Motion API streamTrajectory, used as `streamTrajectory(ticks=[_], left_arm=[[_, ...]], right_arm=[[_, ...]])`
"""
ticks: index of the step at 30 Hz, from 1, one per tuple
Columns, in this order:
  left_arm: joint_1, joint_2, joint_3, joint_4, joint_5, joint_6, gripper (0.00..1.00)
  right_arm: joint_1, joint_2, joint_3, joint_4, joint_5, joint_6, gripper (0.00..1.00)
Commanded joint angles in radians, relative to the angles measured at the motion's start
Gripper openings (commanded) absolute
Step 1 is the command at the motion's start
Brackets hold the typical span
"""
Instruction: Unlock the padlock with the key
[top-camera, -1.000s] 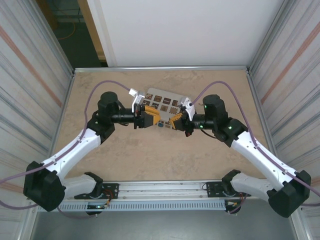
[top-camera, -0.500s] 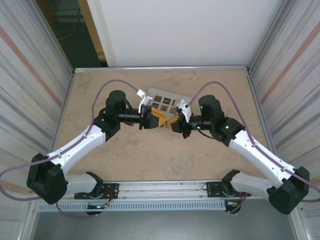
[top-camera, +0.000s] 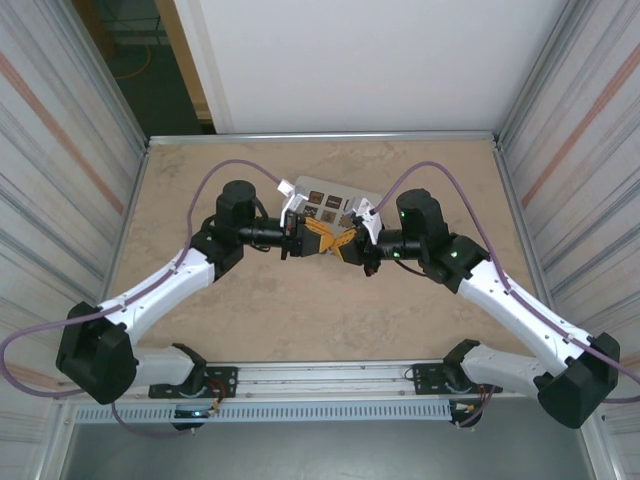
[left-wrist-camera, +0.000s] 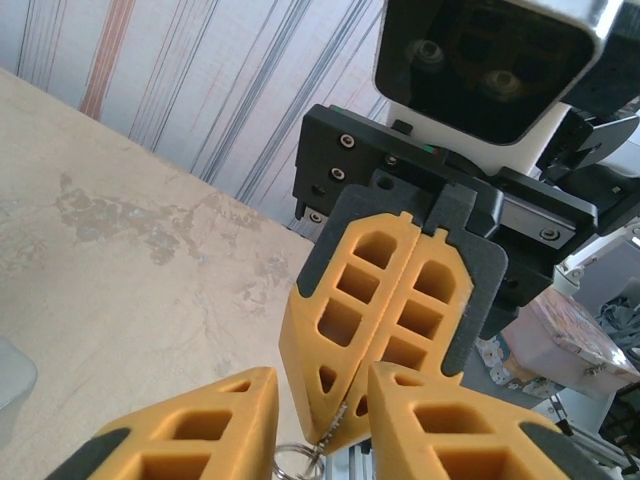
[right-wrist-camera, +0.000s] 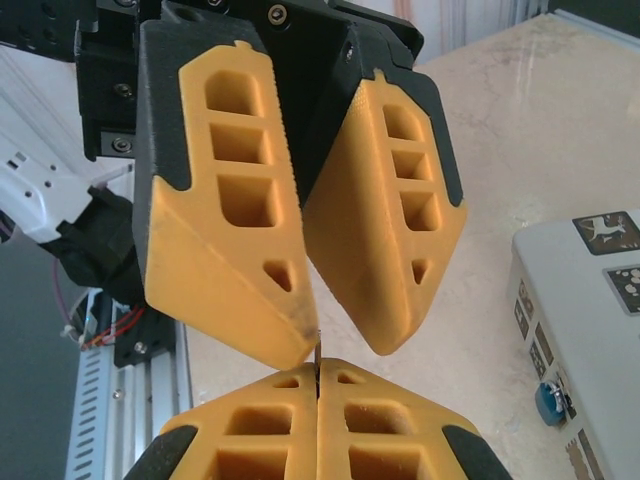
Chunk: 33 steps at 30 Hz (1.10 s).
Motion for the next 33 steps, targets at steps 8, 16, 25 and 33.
streamTrajectory(ticks=[8, 16, 25, 33], left_arm=[[-0.012, -0.001, 0.04, -0.027, 0.02, 0.036, 0.04], [-0.012, -0.052, 0.002, 0.026, -0.073, 0.021, 0.0], [-0.012, -0.122, -0.112, 0.209, -0.302, -0.104, 0.0], [-0.012, -0.135, -0.138, 0.233, -0.342, -0.13, 0.0]], right_arm=[[0.011, 0.01, 0.038, 0.019, 0.016, 0.008, 0.01], [-0.02, -0.019, 0.011, 0.073, 0.024, 0.097, 0.26], [-0.144, -0.085, -0.131, 0.347, -0.098, 0.474, 0.49], [-0.089, -0.059, -0.153, 0.376, -0.107, 0.596, 0.5]])
